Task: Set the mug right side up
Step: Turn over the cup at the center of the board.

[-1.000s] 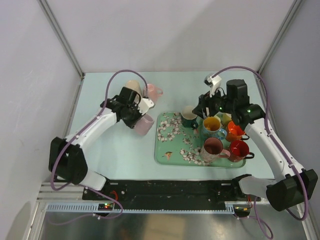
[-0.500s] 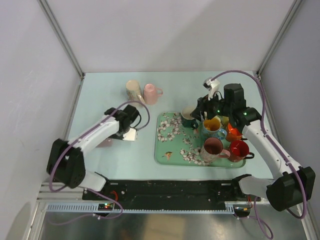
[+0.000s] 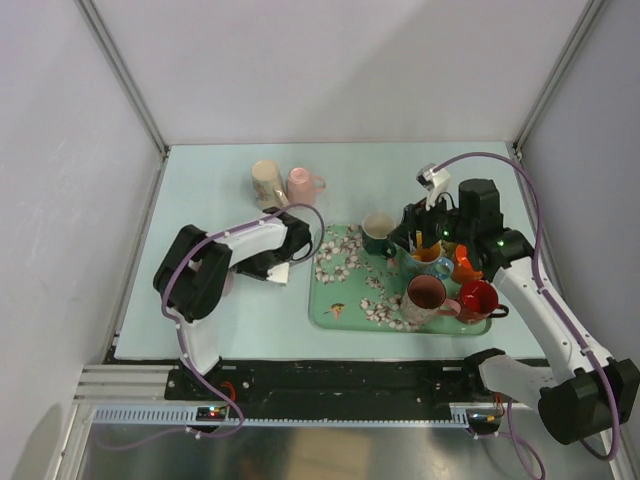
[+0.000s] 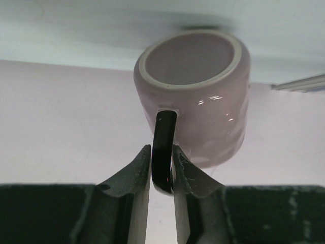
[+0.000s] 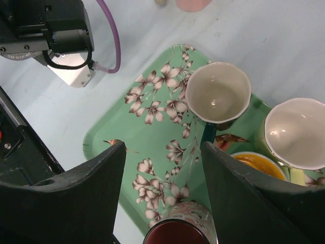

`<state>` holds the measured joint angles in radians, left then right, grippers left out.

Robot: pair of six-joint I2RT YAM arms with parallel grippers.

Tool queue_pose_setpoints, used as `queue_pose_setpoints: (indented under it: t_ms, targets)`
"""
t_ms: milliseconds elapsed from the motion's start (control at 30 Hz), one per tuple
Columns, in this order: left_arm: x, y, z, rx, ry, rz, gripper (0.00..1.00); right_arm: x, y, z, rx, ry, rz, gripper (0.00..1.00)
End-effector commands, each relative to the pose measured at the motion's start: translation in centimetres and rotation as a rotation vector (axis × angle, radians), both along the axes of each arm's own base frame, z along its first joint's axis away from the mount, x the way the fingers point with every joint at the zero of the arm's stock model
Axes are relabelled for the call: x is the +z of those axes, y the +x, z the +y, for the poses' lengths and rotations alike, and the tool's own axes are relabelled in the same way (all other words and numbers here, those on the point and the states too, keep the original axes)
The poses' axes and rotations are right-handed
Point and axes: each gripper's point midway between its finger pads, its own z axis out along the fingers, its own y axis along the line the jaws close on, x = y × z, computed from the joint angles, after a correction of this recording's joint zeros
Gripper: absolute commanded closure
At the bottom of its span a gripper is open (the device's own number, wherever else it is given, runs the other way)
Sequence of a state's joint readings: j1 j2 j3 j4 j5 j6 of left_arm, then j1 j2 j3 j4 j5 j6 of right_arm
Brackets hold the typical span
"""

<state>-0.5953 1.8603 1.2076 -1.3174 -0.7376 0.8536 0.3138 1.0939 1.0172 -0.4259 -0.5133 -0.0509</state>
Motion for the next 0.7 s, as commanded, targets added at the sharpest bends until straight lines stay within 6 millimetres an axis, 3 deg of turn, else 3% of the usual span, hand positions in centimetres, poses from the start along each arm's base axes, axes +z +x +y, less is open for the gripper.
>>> queue_pose_setpoints:
  t_ms: [0, 200, 467, 667]
  targets:
    - [-0.3, -1.7, -2.0, 0.096, -0.123, 0.038, 0.68, 0.9, 0.0, -0.4, -0.022, 0.026, -0.03, 0.33]
    - [-0.6, -2.0, -4.9, 0.179, -0.315, 0.028, 0.54, 0.7, 0.1, -0.3, -0.026, 0.036, -0.022, 0.33]
    - [-1.5, -1.9, -6.8, 0.226, -0.427, 0.012, 0.51, 0.4, 0.2, -0.1, -0.024, 0.045, -0.001, 0.33]
    - [0.0, -1.7, -9.6, 0.247, -0.58, -0.021, 0.49, 0.2, 0.2, -0.1, -0.024, 0.043, 0.005, 0.32]
